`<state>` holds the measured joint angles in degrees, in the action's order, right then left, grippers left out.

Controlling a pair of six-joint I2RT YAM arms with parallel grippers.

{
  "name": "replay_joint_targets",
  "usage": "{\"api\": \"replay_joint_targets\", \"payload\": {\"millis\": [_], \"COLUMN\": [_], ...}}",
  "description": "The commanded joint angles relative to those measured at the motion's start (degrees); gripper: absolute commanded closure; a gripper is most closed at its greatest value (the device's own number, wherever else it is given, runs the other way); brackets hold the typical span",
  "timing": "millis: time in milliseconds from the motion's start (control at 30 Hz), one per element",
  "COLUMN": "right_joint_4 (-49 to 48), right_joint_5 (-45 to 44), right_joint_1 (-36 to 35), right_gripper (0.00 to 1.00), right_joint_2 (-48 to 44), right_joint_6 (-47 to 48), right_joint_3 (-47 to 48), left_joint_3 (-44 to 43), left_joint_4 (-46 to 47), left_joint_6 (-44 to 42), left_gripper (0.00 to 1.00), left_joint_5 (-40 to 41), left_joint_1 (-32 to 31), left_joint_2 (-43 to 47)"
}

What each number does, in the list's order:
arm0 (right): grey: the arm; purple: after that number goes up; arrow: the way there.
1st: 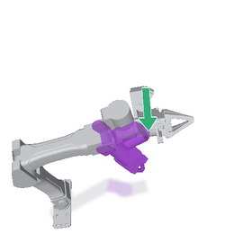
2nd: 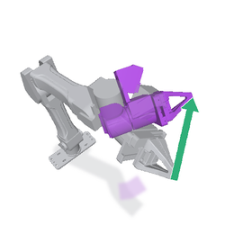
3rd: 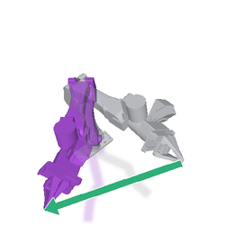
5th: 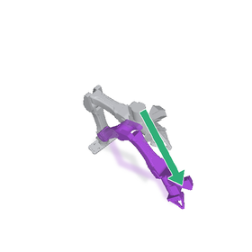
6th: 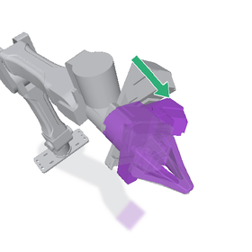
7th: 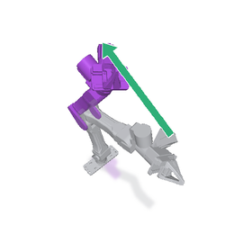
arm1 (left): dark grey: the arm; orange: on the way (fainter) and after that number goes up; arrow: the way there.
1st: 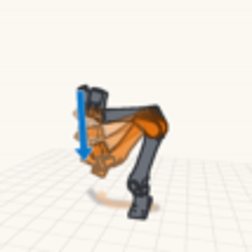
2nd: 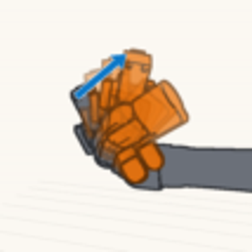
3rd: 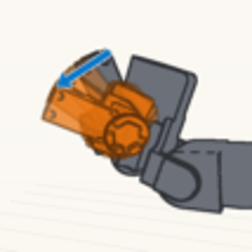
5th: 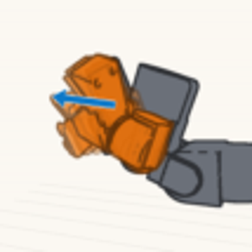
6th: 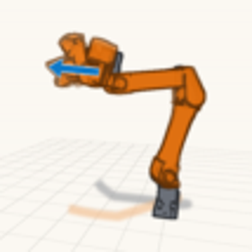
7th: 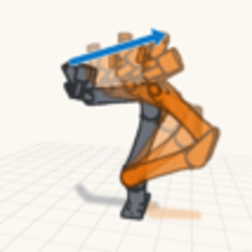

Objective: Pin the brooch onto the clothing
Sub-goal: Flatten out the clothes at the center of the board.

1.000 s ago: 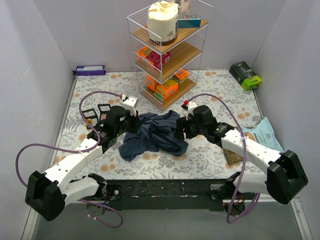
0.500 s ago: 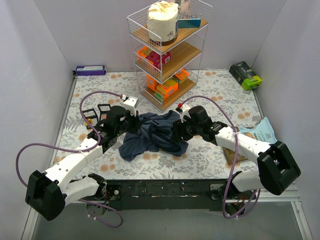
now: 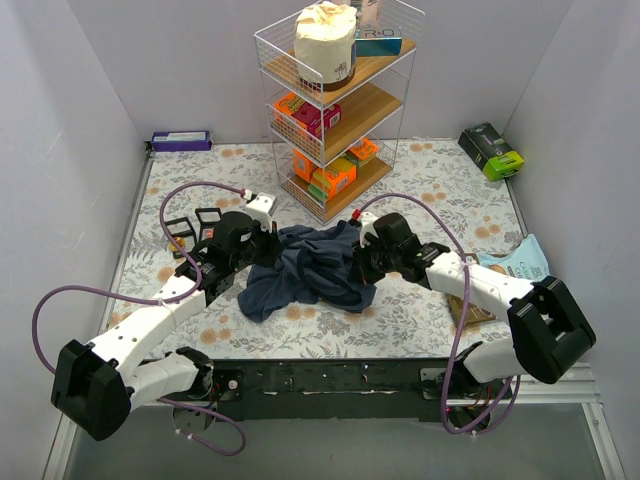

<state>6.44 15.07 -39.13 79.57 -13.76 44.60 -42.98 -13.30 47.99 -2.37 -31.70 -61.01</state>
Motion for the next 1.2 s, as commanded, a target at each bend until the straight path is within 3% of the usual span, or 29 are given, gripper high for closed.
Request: {"api": "replay_joint_targets", "payload": {"millis": [0,233,400,500,633,733,933,1067,1167], "right_joint_4": [3.3,14.2,16.7,14.1,6.9,6.9,8.2,10.0,9.9], "right_joint_5": [-2.9,-18.2,-27.9,-28.6,-28.1,-25.4,-23.1,-22.5,-20.3], "right_joint_1": [-0.3,0.3,0.4,0.4,0.3,0.4,0.4,0.3,0.3], "right_gripper": [0.99,0.99,0.99,0.99,0.99,0.99,0.99,0.96,0.91], "right_joint_2": [-5.5,-15.8,-19.1,-20.6,-23.7,-25.3,-29.7,-34.1,-37.6], "right_joint_6": [-0.3,0.9,5.7,7.5,7.4,5.8,1.5,-3.0,-10.0], "right_joint_3": [4.8,18.6,38.5,46.3,48.4,48.5,40.8,27.5,16.3], "left_joint_3": [-2.8,-20.5,-41.0,-49.6,-56.7,-60.7,-55.4,-44.9,-31.9], "left_joint_4": [1.3,3.0,0.5,1.0,1.5,-1.4,-2.2,-1.8,-0.8], "left_joint_6": [2.4,7.7,6.7,5.8,4.7,4.3,5.0,4.8,5.5], "left_gripper": [1.00,1.00,1.00,1.00,1.00,1.00,1.00,1.00,1.00], "left_joint_5": [0.1,1.7,1.7,1.7,0.5,-0.4,-4.2,-5.8,-3.9], "left_joint_1": [0.2,0.5,0.7,0.7,0.7,0.8,0.7,0.7,0.7], "left_joint_2": [1.6,3.1,-1.4,-2.7,-3.6,-4.9,-1.7,2.2,6.5]}}
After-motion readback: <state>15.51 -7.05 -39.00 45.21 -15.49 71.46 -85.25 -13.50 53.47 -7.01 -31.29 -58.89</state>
